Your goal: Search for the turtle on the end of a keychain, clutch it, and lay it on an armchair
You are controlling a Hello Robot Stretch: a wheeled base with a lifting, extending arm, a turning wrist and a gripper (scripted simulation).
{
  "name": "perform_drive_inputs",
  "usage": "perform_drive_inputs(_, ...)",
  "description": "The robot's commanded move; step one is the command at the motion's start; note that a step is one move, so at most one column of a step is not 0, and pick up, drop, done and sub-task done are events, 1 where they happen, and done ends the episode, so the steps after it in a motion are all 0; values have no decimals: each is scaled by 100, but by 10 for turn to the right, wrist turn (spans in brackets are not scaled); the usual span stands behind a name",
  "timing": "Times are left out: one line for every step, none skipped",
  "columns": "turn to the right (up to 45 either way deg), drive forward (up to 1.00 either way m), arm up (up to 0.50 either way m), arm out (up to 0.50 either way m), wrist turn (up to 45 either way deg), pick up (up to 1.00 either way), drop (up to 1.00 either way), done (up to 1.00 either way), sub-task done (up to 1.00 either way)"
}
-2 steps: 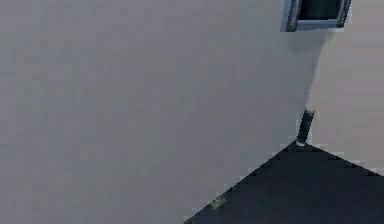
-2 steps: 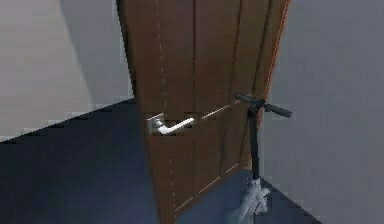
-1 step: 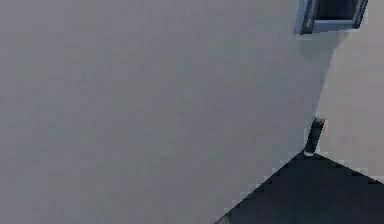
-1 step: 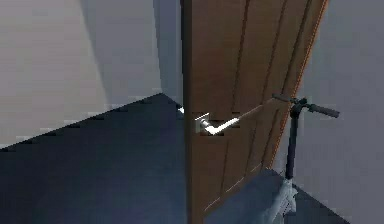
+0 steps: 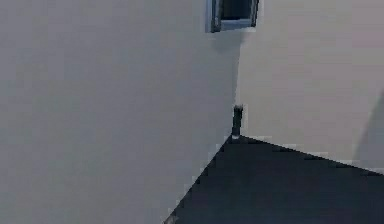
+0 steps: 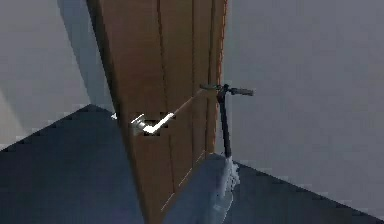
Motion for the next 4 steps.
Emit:
perform_drive_inputs(0,45,0,0,0,0,0,0,0)
perform_drive_inputs(450,0,0,0,0,0,0,0,0)
perform_drive_inputs(270,0,0,0,0,0,0,0,0)
perform_drive_inputs(0,85,0,0,0,0,0,0,0)
